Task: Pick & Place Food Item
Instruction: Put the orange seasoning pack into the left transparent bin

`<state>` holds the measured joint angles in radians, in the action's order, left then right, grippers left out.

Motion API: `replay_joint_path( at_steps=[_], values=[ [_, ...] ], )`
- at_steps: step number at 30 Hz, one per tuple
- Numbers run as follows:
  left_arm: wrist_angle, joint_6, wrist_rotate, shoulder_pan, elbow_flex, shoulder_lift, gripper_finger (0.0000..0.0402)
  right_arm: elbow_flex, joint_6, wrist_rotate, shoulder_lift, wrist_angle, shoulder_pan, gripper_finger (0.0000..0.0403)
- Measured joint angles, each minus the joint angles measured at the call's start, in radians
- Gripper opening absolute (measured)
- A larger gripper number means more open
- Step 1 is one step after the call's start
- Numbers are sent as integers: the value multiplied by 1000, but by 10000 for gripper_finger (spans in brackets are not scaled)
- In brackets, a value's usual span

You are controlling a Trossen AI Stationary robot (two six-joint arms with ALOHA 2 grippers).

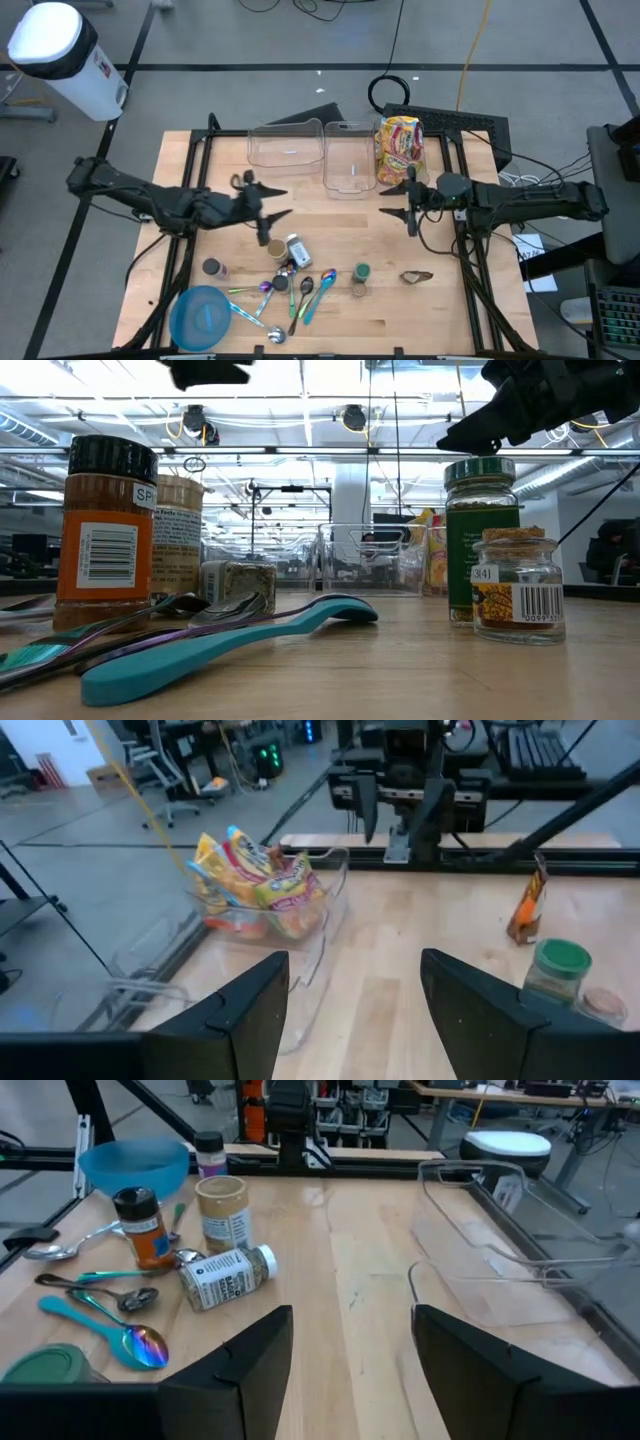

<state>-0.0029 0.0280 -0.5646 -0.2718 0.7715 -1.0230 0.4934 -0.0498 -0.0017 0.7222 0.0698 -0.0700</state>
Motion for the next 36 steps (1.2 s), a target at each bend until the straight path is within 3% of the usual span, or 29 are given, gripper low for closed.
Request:
replay_joint_path(
  at_steps=[8, 15, 19, 25, 36],
  values=[
    [85, 2, -22, 1, -206, 247, 234, 0, -85, 35, -167, -63, 0, 201],
    [85, -30, -22, 1, -303, 358, 234, 0, -40, 111, -354, -236, 0, 201],
    [84, -24, -22, 1, -330, 392, 234, -2, -10, 183, -434, -313, 0, 201],
    [86, -26, -22, 1, -336, 394, 234, -3, 80, 268, -495, -285, 0, 201],
    [110, -25, -21, 1, -336, 393, 234, -3, 100, 263, -490, -239, 0, 201]
  ],
)
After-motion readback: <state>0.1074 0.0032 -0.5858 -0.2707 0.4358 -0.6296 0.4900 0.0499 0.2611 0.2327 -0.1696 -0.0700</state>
